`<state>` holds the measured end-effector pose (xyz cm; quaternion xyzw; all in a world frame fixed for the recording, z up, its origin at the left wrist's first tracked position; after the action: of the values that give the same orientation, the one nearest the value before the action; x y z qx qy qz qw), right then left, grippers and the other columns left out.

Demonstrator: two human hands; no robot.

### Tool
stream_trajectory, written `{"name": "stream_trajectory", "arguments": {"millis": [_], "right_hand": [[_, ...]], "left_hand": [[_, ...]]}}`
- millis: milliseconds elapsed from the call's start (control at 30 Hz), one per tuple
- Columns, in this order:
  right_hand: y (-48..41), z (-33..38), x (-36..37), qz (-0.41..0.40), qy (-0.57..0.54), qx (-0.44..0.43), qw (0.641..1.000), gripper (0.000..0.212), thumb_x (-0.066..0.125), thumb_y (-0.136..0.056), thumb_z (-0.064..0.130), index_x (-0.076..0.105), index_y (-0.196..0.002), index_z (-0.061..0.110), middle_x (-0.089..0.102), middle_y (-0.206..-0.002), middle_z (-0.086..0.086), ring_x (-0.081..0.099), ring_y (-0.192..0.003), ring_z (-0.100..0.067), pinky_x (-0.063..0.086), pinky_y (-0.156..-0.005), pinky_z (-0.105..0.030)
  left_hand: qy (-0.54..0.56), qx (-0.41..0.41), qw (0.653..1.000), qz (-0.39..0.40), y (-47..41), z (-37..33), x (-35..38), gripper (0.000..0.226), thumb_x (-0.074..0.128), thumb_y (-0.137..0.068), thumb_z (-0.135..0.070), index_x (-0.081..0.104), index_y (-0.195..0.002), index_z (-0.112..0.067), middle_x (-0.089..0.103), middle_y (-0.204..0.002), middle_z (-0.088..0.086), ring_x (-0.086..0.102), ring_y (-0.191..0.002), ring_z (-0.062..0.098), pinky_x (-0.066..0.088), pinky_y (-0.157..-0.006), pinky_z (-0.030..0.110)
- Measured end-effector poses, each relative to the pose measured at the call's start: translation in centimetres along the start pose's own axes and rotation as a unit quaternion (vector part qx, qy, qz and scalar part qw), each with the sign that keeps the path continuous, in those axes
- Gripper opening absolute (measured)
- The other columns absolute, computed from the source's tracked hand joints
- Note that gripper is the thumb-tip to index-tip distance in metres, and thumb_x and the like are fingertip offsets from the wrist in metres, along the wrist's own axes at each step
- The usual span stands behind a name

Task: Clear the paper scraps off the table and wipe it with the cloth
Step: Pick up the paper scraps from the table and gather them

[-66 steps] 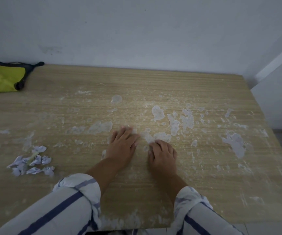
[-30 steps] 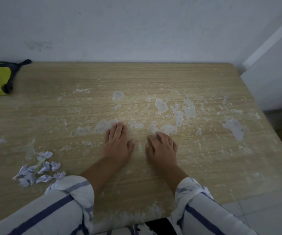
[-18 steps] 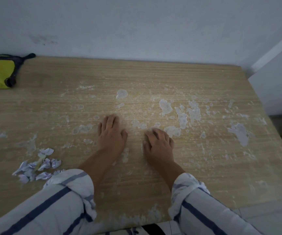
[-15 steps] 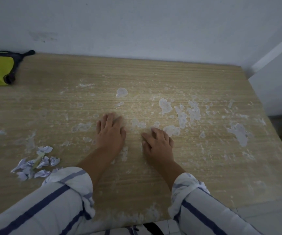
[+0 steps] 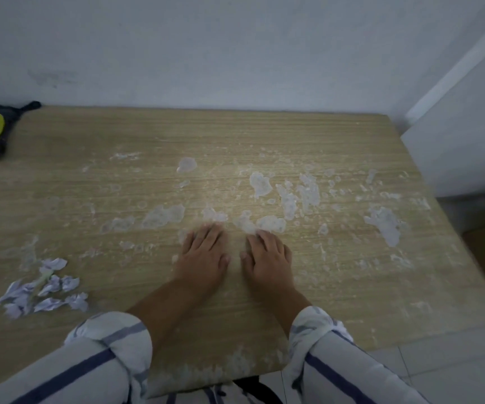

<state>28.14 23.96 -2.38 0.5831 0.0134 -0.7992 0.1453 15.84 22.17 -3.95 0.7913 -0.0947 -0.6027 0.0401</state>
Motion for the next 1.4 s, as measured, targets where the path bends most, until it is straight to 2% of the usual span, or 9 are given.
{"name": "stream_trajectory", "arguments": {"millis": [167, 367, 600, 733, 933, 1100, 1267, 1400], "right_hand": [[0.6, -3.1, -1.3, -0.009, 0.005, 0.000, 1.000, 0.058, 0.022, -0.087, 0.045, 0.047, -0.131, 0.016, 0.043, -0.141, -0.006, 0.034, -0.134, -0.026, 0.025, -0.108, -0.044], [1.4, -8.0, -3.1, -0.003, 0.007, 0.021, 1.000, 0.067, 0.015, -0.082, 0.051, 0.045, -0.132, 0.018, 0.040, -0.143, -0.005, 0.031, -0.133, -0.024, 0.020, -0.110, -0.042], [0.1, -12.6, -4.6, -0.003, -0.004, 0.071, 0.997, 0.053, 0.037, -0.094, 0.041, 0.034, -0.139, 0.014, 0.030, -0.149, -0.005, 0.020, -0.139, -0.024, 0.015, -0.112, -0.041], [-1.3, -12.7, -4.6, -0.001, -0.006, 0.070, 0.998, 0.053, 0.039, -0.094, 0.040, 0.033, -0.140, 0.014, 0.027, -0.150, -0.005, 0.018, -0.139, -0.024, 0.015, -0.113, -0.042], [-1.9, -12.3, -4.9, -0.032, -0.031, 0.052, 0.998, 0.038, 0.046, -0.092, 0.034, 0.049, -0.127, 0.020, 0.038, -0.142, -0.002, 0.027, -0.134, -0.023, 0.020, -0.109, -0.043], [-2.2, -12.5, -4.8, -0.031, -0.025, 0.069, 0.997, 0.047, 0.045, -0.092, 0.034, 0.040, -0.136, 0.018, 0.034, -0.145, -0.002, 0.025, -0.136, -0.022, 0.019, -0.110, -0.043], [-2.1, -12.5, -5.0, -0.034, -0.038, 0.044, 0.998, 0.037, 0.047, -0.092, 0.033, 0.051, -0.127, 0.024, 0.040, -0.141, -0.001, 0.029, -0.132, -0.023, 0.022, -0.107, -0.044], [-1.8, -13.2, -5.1, -0.030, -0.046, 0.062, 0.997, 0.046, 0.046, -0.093, 0.034, 0.042, -0.135, 0.015, 0.036, -0.145, -0.003, 0.025, -0.136, -0.022, 0.019, -0.111, -0.041]], "left_hand": [[0.006, -0.001, 1.000, 0.010, -0.3, -3.3, 0.7, 0.086, -0.011, -0.073, -0.051, 0.013, -0.149, -0.019, 0.007, -0.159, -0.001, -0.003, -0.146, 0.017, -0.007, -0.115, 0.036], [0.018, 0.013, 1.000, 0.013, -1.2, -8.0, 1.4, 0.087, -0.011, -0.073, -0.053, 0.010, -0.150, -0.020, 0.001, -0.159, 0.000, -0.006, -0.146, 0.018, -0.012, -0.113, 0.034], [0.000, 0.020, 1.000, 0.014, -2.7, -11.8, 2.4, 0.086, -0.012, -0.072, -0.052, 0.009, -0.150, -0.020, -0.002, -0.159, -0.001, -0.009, -0.145, 0.018, -0.015, -0.110, 0.034], [-0.003, 0.012, 1.000, 0.010, -3.2, -12.6, 2.6, 0.085, -0.012, -0.074, -0.053, 0.009, -0.150, -0.020, -0.002, -0.159, 0.000, -0.010, -0.145, 0.020, -0.015, -0.110, 0.036], [0.003, 0.014, 1.000, -0.006, -3.1, -12.7, 2.8, 0.078, -0.008, -0.080, -0.054, 0.008, -0.149, -0.022, 0.000, -0.159, 0.001, -0.018, -0.141, 0.016, -0.017, -0.110, 0.036], [-0.007, 0.016, 1.000, -0.007, -3.1, -12.7, 2.9, 0.077, -0.010, -0.080, -0.053, 0.004, -0.149, -0.022, -0.003, -0.159, 0.000, -0.023, -0.136, 0.013, -0.016, -0.111, 0.037], [-0.003, 0.012, 1.000, -0.012, -3.2, -12.7, 3.0, 0.079, -0.008, -0.080, -0.053, 0.004, -0.149, -0.018, -0.001, -0.159, 0.001, -0.012, -0.144, 0.017, -0.015, -0.112, 0.038], [0.019, 0.013, 0.999, -0.029, -3.2, -12.5, 2.4, 0.072, 0.009, -0.086, -0.051, 0.020, -0.147, -0.015, 0.012, -0.158, 0.005, 0.000, -0.146, 0.022, -0.009, -0.114, 0.037]]}}
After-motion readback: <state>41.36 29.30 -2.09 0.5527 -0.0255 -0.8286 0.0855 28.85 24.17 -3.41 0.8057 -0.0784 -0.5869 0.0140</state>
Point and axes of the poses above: each hand's wrist, its own y-axis away from the middle knuckle, its own x-axis out of the palm, z = x × y, the point moved 9 cm from there along -y, towards the middle knuckle
